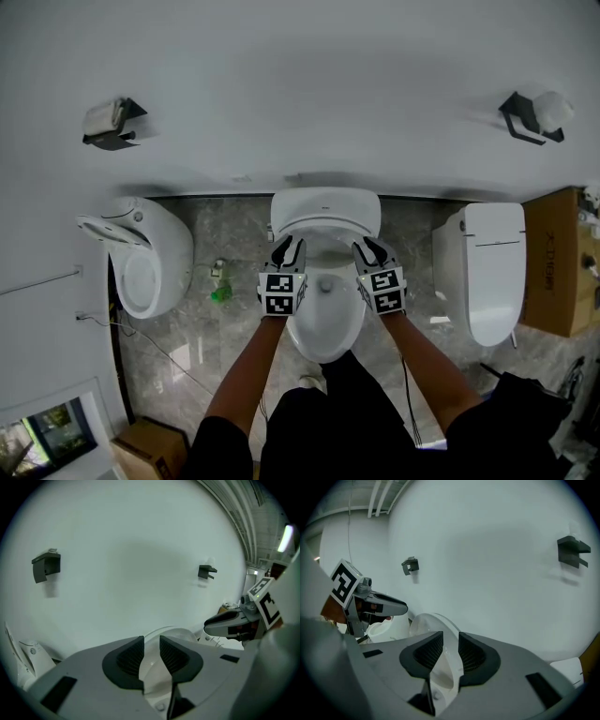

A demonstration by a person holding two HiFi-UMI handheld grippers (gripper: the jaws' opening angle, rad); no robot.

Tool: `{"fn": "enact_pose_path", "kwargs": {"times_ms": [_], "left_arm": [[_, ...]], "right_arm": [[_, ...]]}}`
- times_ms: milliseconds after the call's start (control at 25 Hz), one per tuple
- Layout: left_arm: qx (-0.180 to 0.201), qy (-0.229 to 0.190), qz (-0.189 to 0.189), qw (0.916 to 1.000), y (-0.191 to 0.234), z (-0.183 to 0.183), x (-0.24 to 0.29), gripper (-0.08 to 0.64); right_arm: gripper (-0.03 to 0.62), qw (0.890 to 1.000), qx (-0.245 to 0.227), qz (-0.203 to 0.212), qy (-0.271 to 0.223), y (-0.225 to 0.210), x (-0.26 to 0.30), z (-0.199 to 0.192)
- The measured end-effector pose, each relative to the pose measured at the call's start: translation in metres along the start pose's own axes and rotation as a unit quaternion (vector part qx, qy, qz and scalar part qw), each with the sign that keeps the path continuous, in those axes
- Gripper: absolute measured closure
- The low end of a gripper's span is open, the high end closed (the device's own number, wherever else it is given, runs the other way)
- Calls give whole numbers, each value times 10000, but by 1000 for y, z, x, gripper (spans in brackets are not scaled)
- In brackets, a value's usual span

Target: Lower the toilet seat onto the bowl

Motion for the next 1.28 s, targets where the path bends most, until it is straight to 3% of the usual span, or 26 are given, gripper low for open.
{"fn": "enact_pose_path", "kwargs": {"times_ms": [320,520,1280], "left_arm": [[222,507,-69,9984,6,-8,32,439],[803,477,-97,9956,6,-7,46,439],[952,673,-188,9930,14,-6,60,449]], "right_arm": [[476,9996,-148,9,227,-7,27,3],[468,9991,-247,103,316,-10,38,0],[465,9943,-780,430,593,-14,69,-4]]}}
Point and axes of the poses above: the fingertips, and each gripper's own axes: x forward along the fingers, y to its left, z out of its top, the point moved 8 cm from there along -x, backward along the fingers, and after that the axes turned 6 degrees about -x, right-handed, at the moved point
